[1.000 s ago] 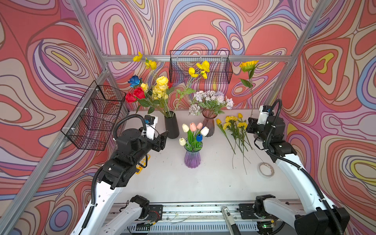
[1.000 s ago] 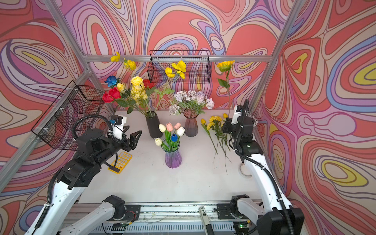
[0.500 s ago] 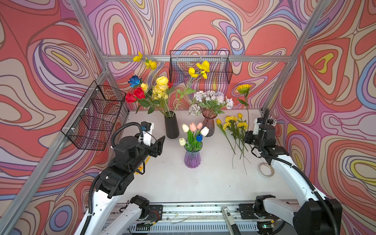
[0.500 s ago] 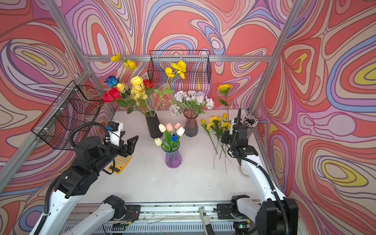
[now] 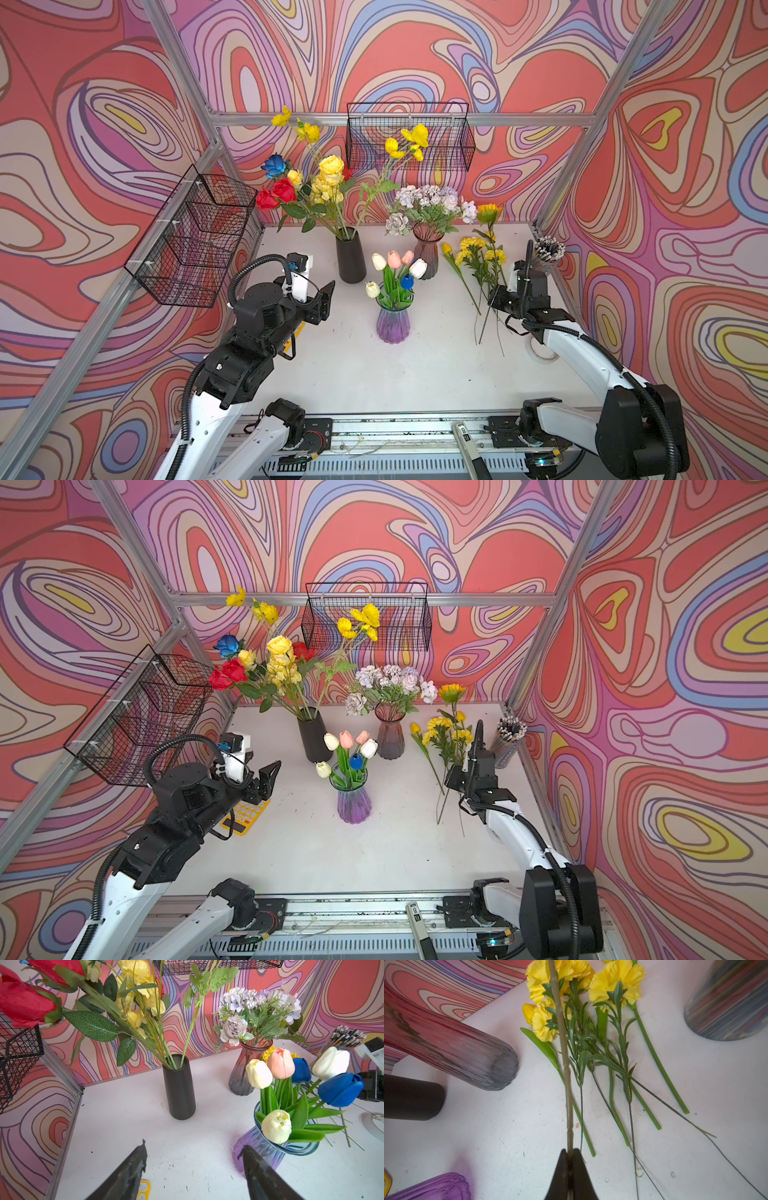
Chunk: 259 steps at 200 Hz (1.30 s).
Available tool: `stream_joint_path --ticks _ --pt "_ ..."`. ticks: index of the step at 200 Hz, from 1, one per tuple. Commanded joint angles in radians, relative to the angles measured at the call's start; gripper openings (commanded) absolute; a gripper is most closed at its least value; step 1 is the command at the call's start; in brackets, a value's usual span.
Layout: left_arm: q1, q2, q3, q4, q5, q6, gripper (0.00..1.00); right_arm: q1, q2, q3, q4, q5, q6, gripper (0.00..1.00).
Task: Pick out yellow flowers from the vase
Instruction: Place the flower at the center of the board.
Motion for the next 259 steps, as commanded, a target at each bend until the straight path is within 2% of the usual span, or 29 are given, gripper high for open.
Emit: stream_joint_path --ticks 1,45,75,135,157,187,231,259 --pt "0.005 -0.006 -0.019 -0.003 -0.029 -0.003 0.77 -0.003 0.020 -0.017 0.053 0.006 0.019 0.00" --pt "0.004 -0.008 -0.053 0.046 -0.059 -0.008 0.78 -0.005 0.065 -0.060 0.112 -0.004 0.054 0.00" --pt "0.004 0.015 -0.073 0.098 -0.050 0.000 0.73 -0.006 0.087 -0.078 0.128 -0.004 0.064 0.00" --pt "0.031 0.104 -0.097 0.213 -0.024 0.023 0.70 -0.012 0.085 -0.089 0.107 0.020 0.054 0.00" --pt "0.069 0.131 -0.108 0.262 0.029 0.025 0.69 -0.011 0.080 -0.074 0.076 0.032 0.037 0.07" --pt "0.123 0.185 -0.092 0.309 0.112 0.018 0.63 -0.011 0.044 -0.030 0.009 0.052 -0.001 0.22" --pt "0.128 0.293 -0.024 0.360 0.272 0.087 0.55 -0.012 -0.013 0.052 -0.085 0.064 -0.060 0.36" --pt "0.129 0.405 0.061 0.366 0.304 0.128 0.51 -0.011 -0.048 0.105 -0.131 0.055 -0.105 0.41"
